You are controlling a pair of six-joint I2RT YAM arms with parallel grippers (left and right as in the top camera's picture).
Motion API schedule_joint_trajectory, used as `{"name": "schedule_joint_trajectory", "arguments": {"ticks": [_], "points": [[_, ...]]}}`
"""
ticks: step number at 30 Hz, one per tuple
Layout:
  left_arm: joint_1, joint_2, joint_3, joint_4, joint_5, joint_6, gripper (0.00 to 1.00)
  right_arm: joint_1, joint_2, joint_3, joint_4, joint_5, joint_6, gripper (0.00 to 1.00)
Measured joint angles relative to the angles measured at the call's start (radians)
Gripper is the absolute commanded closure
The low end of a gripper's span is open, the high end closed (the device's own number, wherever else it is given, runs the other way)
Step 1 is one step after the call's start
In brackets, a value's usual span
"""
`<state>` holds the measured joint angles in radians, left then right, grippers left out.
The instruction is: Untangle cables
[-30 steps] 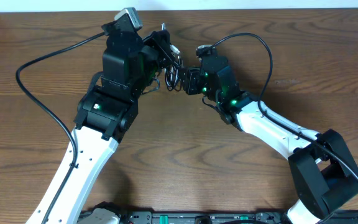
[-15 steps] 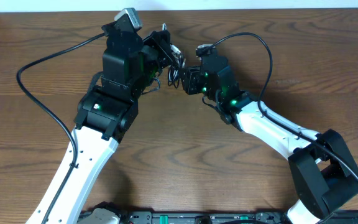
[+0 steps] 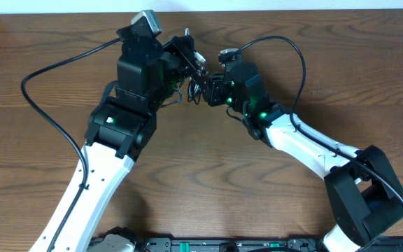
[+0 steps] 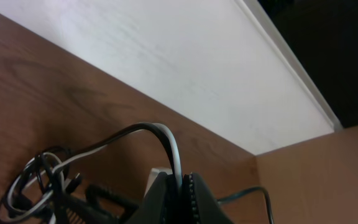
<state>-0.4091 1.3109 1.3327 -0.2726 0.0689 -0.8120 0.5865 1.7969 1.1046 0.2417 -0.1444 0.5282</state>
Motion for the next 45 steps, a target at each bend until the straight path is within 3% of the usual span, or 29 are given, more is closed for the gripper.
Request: {"name": "schedule_joint_trajectory", "arguments": {"ticks": [14, 25, 31, 45], "points": [[-0.026, 0.0, 0.0, -0.047, 0.003, 0.0, 0.93, 0.0, 0.03, 0.0, 0.002, -0.02, -0.016, 0.63], [-0.026, 0.002, 0.0, -0.118, 0.003, 0.0, 0.93, 0.004, 0.03, 0.0, -0.048, -0.04, 0.013, 0.6], [-0.026, 0.013, 0.0, -0.182, 0.003, 0.0, 0.93, 0.014, 0.03, 0.0, -0.108, -0.045, 0.017, 0.59], [-0.026, 0.083, 0.0, -0.304, 0.004, 0.001, 0.93, 0.012, 0.031, 0.0, -0.28, -0.037, 0.02, 0.67]]}}
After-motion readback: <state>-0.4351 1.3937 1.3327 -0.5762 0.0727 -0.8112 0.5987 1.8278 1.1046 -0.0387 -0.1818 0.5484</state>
